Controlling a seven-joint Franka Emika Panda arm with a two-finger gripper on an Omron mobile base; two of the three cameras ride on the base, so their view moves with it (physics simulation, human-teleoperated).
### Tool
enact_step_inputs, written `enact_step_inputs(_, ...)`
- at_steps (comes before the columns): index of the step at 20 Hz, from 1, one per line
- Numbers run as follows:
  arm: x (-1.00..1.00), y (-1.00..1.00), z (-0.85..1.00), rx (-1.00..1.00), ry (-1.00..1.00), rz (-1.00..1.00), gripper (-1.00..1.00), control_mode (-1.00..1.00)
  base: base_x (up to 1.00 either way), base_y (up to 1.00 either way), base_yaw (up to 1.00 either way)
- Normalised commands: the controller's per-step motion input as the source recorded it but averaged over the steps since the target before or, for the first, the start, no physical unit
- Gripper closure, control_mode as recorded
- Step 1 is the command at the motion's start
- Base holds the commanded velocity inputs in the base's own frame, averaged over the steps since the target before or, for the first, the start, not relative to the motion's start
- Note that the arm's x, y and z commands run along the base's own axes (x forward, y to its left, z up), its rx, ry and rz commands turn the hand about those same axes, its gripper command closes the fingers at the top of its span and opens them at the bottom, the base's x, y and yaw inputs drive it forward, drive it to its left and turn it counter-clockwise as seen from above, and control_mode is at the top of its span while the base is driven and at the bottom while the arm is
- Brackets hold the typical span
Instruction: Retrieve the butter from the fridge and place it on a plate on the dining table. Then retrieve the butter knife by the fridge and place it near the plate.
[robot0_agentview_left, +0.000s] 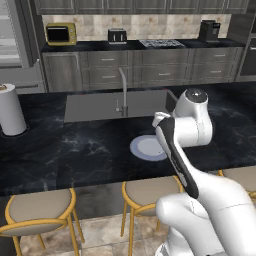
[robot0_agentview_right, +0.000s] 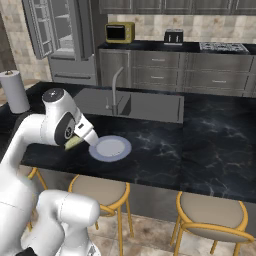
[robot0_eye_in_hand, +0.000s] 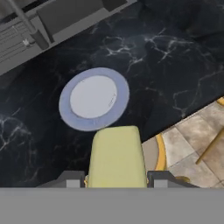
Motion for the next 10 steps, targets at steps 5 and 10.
enact_step_inputs(5, 0.7, -0.04, -0.41, 0.0, 0.1, 0.0, 1.0, -1.0, 0.0, 0.0, 0.0)
enact_step_inputs(10, 0.74, -0.01, -0.45, 0.0, 0.1, 0.0, 1.0, -1.0, 0.0, 0.0, 0.0)
